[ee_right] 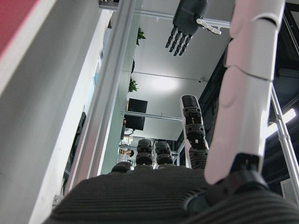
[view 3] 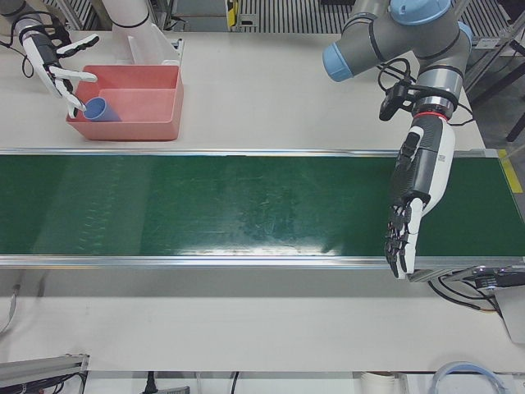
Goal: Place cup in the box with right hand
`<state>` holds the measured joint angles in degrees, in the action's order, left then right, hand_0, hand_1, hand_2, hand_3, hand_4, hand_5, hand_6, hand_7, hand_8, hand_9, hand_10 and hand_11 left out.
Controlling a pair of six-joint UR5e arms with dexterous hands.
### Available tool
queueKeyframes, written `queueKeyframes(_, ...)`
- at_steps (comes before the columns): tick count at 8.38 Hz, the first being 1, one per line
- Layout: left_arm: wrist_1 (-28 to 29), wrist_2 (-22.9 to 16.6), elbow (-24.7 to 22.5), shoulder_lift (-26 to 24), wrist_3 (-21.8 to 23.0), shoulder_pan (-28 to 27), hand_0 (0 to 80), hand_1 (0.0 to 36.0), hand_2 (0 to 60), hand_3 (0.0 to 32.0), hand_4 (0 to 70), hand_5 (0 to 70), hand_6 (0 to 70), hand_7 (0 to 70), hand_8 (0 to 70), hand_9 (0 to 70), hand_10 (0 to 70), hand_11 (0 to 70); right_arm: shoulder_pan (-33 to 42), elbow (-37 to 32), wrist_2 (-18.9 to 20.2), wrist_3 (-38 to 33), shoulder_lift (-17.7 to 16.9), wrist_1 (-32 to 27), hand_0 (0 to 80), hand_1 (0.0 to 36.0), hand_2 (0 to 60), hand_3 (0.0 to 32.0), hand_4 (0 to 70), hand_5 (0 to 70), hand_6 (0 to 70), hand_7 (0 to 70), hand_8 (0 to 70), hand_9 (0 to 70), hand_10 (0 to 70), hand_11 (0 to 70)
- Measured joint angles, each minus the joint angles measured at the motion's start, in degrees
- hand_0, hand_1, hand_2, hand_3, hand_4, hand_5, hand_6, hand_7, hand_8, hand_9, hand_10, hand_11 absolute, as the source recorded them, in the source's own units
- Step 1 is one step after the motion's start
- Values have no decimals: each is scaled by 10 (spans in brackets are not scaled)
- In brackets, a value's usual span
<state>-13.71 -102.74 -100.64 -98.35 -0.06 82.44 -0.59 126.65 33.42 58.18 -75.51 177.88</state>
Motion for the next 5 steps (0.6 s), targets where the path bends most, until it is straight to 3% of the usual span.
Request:
queueKeyframes(3,0,0,0,0,0,0,0,0,0,0,0,0,0,0,0,0,0,0,89,76,2,-53,-86,7,613,174,19,0,174,70,46,139,73,135,0,13)
queueKeyframes(5,0,0,0,0,0,0,0,0,0,0,0,0,0,0,0,0,0,0,178,88,21,-192,-149,69,618,179,24,0,204,70,48,149,75,139,0,11)
